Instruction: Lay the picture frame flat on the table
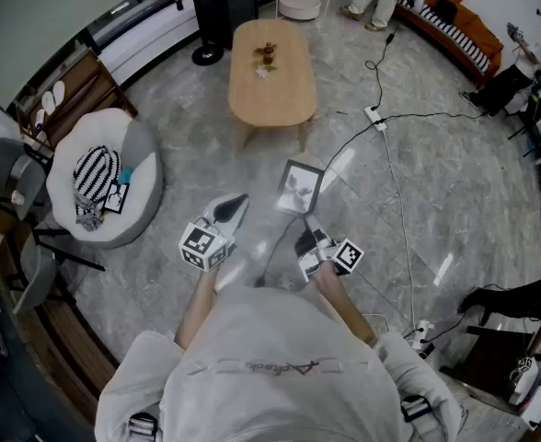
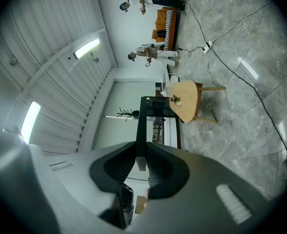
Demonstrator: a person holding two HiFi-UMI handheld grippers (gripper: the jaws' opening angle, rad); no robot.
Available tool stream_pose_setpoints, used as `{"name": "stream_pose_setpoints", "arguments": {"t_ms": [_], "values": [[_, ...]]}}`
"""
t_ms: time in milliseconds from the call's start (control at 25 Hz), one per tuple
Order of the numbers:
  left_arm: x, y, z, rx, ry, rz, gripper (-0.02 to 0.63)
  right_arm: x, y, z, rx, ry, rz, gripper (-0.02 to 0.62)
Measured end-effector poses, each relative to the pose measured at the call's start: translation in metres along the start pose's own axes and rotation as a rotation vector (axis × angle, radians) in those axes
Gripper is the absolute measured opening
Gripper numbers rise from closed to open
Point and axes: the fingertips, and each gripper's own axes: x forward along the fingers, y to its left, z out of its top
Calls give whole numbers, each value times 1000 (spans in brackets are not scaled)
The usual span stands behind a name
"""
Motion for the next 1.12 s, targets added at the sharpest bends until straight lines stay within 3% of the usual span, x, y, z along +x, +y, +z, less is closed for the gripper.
{"name": "stream_pose_setpoints", "arguments": {"t_ms": [440,720,1120], "values": [[2,-2,-5,-9,10,12,-2,10,-2,-5,19,30,10,73],[18,-12,-5,40,20,28,-2,3,-3,10,18,42,17,73],[54,-37,-3,14,15,60,-2,-9,-8,42,15,95,27,74]]}}
